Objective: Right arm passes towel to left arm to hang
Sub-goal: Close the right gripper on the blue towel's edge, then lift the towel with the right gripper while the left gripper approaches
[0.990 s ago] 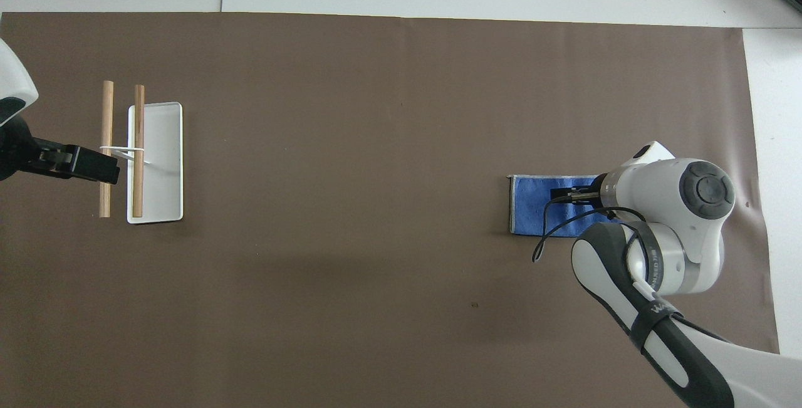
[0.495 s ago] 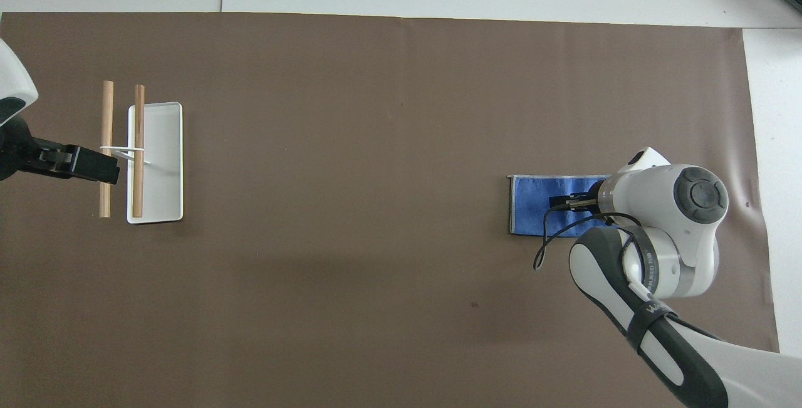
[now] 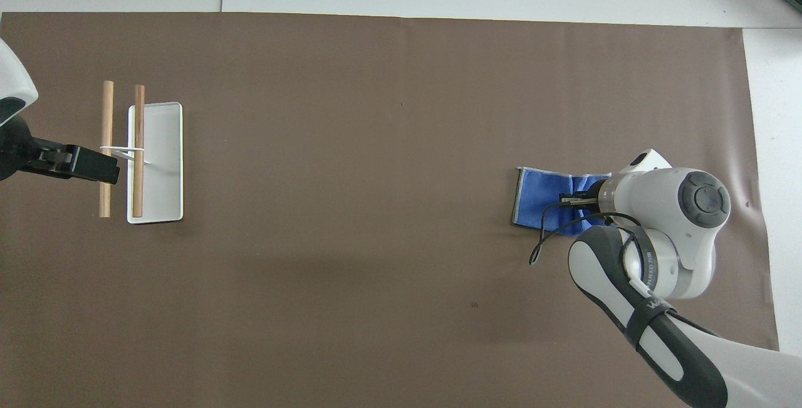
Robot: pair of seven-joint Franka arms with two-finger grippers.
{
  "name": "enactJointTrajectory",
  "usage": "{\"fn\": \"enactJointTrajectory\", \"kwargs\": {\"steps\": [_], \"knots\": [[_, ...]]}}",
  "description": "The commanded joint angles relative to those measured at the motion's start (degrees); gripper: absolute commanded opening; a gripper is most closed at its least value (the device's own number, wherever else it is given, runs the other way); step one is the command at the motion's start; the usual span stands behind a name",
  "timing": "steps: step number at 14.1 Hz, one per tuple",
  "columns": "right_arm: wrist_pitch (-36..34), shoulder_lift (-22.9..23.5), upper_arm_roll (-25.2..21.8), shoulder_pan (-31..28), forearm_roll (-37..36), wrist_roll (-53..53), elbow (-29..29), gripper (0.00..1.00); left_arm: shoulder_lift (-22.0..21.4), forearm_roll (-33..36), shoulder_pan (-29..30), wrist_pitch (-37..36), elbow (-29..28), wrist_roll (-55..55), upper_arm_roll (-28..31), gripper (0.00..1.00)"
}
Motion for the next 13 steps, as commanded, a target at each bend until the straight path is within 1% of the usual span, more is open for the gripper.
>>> {"fn": "enactJointTrajectory", "kwargs": {"steps": [1, 3, 5, 8, 11, 13], "knots": [[0.3, 0.6, 0.4, -0.1, 2.4, -1.8, 0.0, 0.0, -1.5, 1.1, 0.7, -0.4, -1.5, -0.4, -0.6, 1.0], [-1.7, -0.1, 0.5, 1.3, 2.4, -2.0, 2.1, 0.0, -1.5, 1.1, 0.7, -0.4, -1.5, -0.4, -0.6, 1.0], [-8.4, -1.1, 0.6, 1.4, 2.5, -2.0, 6.1, 0.0, -1.5, 1.1, 0.8, -0.4, -1.5, -0.5, -0.6, 1.0], [-13.3, -4.6, 1.9, 1.4, 3.2, -1.9, 9.0, 0.0, -1.5, 1.1, 0.8, -0.4, -1.5, -0.4, -0.6, 1.0], [-17.6, -7.0, 3.1, 1.4, 9.6, -1.9, 12.9, 0.0, -1.5, 1.1, 0.7, -0.4, -1.5, -0.5, -0.6, 1.0], [-23.1, -7.2, 3.6, 1.4, 13.9, -2.1, 18.0, 0.0, -1.5, 1.1, 0.6, -0.3, -1.5, -0.6, -0.6, 1.0]]}}
